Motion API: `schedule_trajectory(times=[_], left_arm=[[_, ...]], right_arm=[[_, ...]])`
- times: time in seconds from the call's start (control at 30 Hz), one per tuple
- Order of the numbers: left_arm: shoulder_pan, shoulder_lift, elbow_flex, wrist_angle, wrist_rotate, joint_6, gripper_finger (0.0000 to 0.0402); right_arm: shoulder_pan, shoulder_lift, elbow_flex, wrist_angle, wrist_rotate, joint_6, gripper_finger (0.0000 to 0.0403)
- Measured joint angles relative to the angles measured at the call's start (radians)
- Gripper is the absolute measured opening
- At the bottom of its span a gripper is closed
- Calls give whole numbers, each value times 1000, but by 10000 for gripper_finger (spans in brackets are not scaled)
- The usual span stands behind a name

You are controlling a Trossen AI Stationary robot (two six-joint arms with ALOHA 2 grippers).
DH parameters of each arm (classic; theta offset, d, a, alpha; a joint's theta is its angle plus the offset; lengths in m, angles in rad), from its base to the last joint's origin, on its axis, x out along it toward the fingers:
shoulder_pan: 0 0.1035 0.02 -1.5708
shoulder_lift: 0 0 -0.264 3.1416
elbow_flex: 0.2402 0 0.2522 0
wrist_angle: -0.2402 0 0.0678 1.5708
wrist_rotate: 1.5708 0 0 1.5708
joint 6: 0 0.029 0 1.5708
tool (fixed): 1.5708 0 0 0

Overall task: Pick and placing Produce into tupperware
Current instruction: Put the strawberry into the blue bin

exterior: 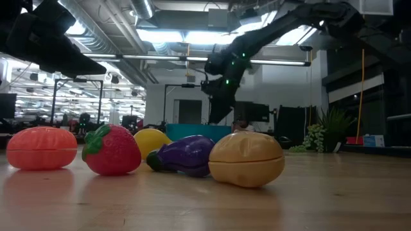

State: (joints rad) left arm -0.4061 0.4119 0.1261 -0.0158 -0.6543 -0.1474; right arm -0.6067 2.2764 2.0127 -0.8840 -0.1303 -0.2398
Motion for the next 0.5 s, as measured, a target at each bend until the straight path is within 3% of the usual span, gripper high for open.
schedule_trajectory(times=[0.27, 0.5], left_arm=[[0, 0, 0, 0, -40, 0, 32], [0, 0, 0, 16, -44, 0, 46]], right_arm=[[20, -3, 150, -78, 5, 2, 217], [34, -5, 124, -69, 12, 48, 217]])
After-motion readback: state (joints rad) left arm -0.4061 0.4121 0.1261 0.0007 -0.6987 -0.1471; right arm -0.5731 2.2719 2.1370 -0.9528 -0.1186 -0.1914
